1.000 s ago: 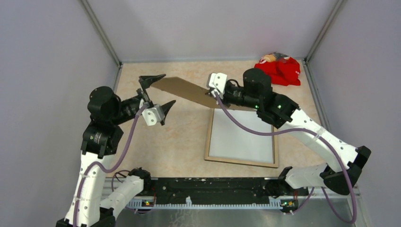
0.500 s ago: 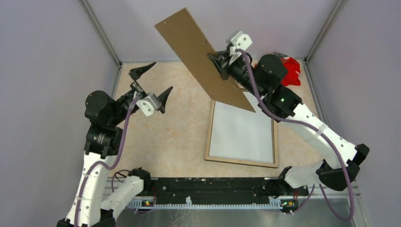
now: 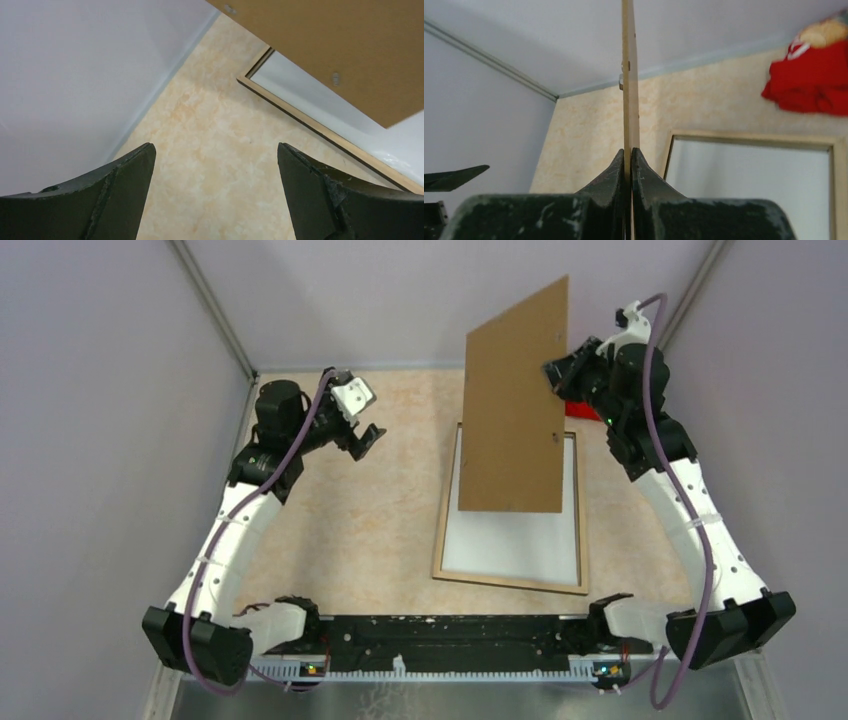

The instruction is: Put the photo into the frame

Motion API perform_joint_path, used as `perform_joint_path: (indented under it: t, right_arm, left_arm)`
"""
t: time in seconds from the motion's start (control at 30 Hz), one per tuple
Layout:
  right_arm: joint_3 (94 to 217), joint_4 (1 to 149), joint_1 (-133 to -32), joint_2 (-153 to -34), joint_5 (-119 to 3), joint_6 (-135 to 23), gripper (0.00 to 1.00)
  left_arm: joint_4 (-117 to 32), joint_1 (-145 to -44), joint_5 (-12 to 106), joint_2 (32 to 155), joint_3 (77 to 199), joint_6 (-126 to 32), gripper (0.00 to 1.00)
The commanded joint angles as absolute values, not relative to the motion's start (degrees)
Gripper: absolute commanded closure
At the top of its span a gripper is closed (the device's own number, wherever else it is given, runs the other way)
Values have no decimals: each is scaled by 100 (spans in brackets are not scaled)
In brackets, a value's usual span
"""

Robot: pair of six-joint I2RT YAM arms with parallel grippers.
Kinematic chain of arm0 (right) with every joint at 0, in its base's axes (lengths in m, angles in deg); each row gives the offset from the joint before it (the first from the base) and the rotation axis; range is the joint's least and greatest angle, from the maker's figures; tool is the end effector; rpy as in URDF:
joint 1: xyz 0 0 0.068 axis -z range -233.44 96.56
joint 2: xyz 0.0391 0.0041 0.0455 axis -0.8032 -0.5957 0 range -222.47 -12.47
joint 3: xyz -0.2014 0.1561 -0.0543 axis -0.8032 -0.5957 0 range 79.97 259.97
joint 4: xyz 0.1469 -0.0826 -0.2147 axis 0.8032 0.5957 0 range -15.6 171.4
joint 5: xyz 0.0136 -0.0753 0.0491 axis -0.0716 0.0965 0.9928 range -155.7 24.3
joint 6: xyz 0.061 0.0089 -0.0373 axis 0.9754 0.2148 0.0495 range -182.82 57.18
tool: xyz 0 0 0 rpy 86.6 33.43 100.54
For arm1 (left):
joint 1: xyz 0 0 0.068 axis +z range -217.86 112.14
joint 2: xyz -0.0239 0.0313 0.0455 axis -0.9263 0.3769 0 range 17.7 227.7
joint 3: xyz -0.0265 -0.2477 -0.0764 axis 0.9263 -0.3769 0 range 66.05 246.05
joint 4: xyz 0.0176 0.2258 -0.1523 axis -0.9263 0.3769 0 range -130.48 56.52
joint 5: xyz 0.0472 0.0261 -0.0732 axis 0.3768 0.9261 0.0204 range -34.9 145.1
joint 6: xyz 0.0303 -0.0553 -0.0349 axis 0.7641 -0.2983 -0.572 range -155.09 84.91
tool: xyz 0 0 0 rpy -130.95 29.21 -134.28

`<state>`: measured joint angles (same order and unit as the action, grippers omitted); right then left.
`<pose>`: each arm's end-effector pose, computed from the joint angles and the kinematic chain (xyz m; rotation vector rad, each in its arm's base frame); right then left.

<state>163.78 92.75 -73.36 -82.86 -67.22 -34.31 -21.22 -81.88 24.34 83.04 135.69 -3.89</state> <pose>0.2873 0.1024 0.4567 0.1474 1.6874 0.6169 0.2721 -0.0994 0.3887 1.0222 1.4854 -0.2775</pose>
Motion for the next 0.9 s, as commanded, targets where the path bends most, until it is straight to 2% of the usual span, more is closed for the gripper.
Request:
perform_joint_path:
  t: [0.0,0.2,0.43,0.6,0.87]
  right_arm:
    - [15722,9332,-6616,-7743,-5269,-1628,100]
    - [14457,8944,-5423,-7415,-3827,-723,100]
    - [13627,8582,-5077,-7078,-3865,-1099,100]
    - [12905,7534,-5072,-6830,-3832,-1199,100]
    - [12770,7204,-4972,-7100,-3805,-1590,100]
  left_arm:
    - [-2056,-8207,2657,8454,13731,-555,2]
    - [-2240,-8205,2484,8650,13375,-533,3]
    - [-2320,-8210,2441,8840,13071,-459,3]
    - [-2309,-8209,2386,8906,12907,-418,3]
    - [-2296,-8210,2293,9012,12830,-396,4]
